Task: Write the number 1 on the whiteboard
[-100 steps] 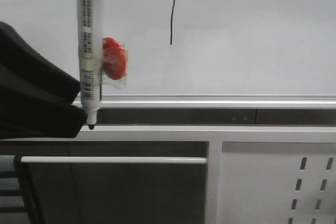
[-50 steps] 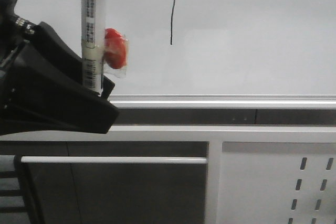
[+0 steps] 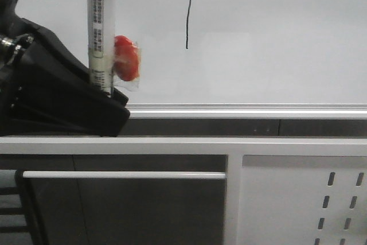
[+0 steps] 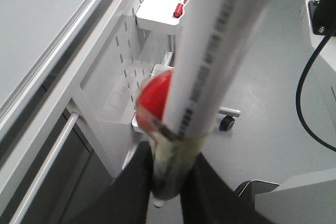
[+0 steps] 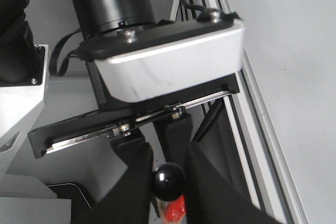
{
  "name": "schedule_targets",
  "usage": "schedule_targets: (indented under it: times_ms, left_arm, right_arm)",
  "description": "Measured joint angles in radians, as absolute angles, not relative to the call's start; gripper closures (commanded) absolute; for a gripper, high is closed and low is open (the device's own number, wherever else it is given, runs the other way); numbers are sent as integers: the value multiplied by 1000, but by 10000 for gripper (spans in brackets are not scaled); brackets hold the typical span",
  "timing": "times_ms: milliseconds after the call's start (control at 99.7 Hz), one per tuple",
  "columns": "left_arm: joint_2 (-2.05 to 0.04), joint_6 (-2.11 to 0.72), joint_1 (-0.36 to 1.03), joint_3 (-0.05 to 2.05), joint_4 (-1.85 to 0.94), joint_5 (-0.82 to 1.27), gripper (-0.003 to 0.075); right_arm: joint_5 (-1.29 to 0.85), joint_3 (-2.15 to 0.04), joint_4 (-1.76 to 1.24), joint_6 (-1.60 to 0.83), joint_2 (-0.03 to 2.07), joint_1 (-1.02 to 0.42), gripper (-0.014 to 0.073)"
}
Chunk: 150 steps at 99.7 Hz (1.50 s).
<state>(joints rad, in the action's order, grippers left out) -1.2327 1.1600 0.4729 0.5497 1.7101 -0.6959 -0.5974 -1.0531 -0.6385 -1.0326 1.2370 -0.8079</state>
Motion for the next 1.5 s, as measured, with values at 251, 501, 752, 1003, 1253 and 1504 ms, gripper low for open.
schedule_targets:
  times_ms: [251, 501, 752, 1003, 1253, 1504]
  left_arm:
    - [-1233, 1158, 473, 550, 1710, -696, 738]
    - [-1233, 1156, 473, 550, 1710, -696, 738]
    - [-1233, 1156, 473, 550, 1710, -696, 738]
    - [-1233, 1156, 473, 550, 1710, -696, 738]
    - [-1233, 1156, 473, 550, 1710, -696, 738]
    - [-1226, 1156, 473, 550, 1710, -699, 646]
  right_arm:
    - [-599, -1053, -639, -1033, 1237, -808, 656]
    - [-599, -1054, -639, -1032, 1237, -808, 656]
    - [-599, -1054, -639, -1032, 1237, -808, 656]
    - [-599, -1054, -639, -1032, 1237, -808, 656]
    - [-600, -1054, -639, -1032, 1237, -808, 656]
    - [-600, -1055, -634, -1031, 1237, -808, 656]
